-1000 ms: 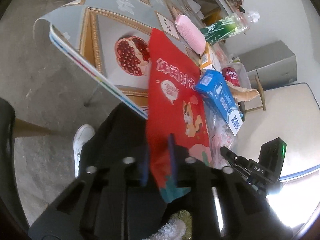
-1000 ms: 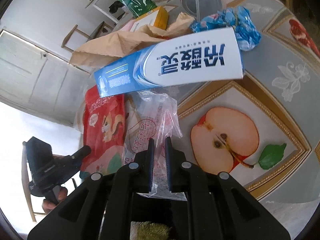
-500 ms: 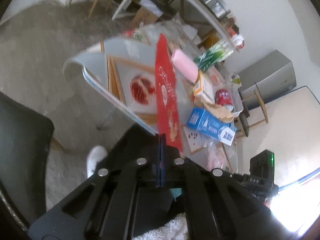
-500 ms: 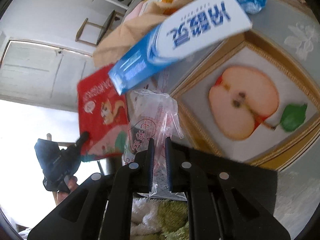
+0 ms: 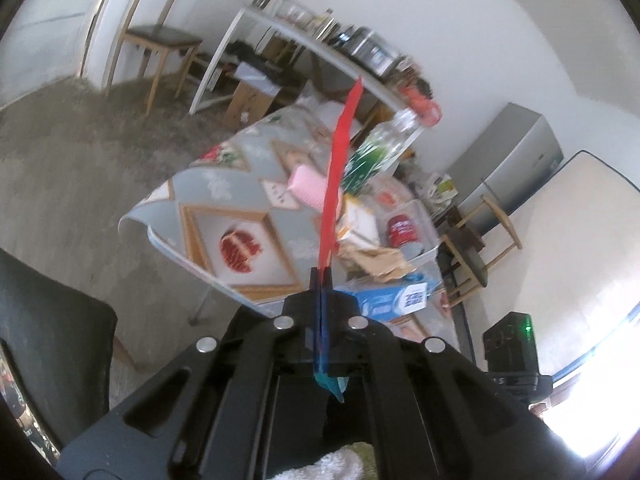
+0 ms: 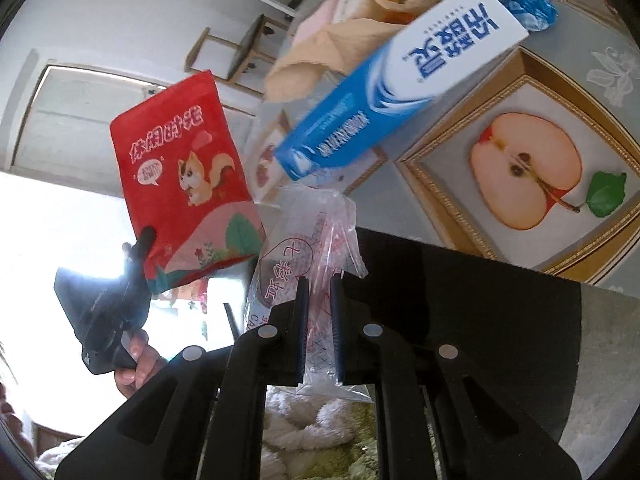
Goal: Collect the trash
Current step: 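Carry both bags to the blue wastebasket and open both tools over it, then move the right tool back to the table over the blue candy wrappers, then grasp the blue candy wrappers with the right tool while the left tool grasps the medicine box, then carry the wrappers and the orange-white medicine box to the blue wastebasket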
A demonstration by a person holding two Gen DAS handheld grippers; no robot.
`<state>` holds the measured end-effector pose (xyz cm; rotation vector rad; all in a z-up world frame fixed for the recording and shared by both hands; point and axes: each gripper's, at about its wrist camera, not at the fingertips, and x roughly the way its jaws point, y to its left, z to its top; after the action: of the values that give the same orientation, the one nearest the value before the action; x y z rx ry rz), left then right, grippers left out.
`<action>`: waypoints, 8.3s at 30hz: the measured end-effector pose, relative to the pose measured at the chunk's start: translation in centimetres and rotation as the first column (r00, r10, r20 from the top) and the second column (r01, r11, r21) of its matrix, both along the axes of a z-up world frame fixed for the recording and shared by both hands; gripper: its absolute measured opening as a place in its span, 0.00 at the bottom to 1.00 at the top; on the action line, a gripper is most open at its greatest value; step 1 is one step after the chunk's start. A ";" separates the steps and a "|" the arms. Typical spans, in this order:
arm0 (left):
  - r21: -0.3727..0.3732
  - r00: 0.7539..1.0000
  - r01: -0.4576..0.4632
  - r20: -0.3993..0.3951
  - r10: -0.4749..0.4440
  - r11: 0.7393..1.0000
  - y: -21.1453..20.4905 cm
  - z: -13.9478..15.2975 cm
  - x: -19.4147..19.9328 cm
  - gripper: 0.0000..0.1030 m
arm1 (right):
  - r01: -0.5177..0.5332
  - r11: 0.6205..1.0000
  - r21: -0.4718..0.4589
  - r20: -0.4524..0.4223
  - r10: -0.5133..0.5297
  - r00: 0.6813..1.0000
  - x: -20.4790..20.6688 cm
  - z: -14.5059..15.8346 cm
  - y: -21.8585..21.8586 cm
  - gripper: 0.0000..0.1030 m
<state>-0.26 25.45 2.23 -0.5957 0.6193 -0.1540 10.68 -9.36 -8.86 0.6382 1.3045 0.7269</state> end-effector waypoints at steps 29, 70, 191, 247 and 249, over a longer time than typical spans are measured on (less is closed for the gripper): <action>0.054 0.979 0.143 0.142 -0.149 0.988 -5.2 4.5 1.2 0.00 | 0.189 0.961 0.200 0.267 -0.239 0.934 0.1 8.0 -7.6 0.11; 0.142 0.382 0.914 -0.616 -0.689 0.380 -71.7 -17.8 28.6 0.52 | 0.805 0.345 -0.482 0.036 -0.911 0.412 3.9 -20.2 -53.2 0.42; 0.505 0.815 0.530 -0.526 -0.244 0.681 -21.4 -9.3 38.4 0.71 | 0.315 0.836 -0.449 0.357 -0.155 0.921 16.0 -1.2 -8.3 0.28; 0.329 0.903 0.409 -0.011 -0.429 0.851 -28.2 4.8 18.9 0.71 | 0.538 0.797 -0.273 0.496 -0.362 0.789 4.8 8.7 -17.0 0.28; 0.335 0.891 0.430 -0.009 -0.454 0.838 -29.7 5.0 18.6 0.71 | 0.561 0.784 -0.266 0.502 -0.384 0.775 4.0 8.9 -18.3 0.28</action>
<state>18.37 -4.27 7.24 -0.1110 0.6896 -0.4968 14.71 -27.64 -0.01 0.4158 0.7878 0.1331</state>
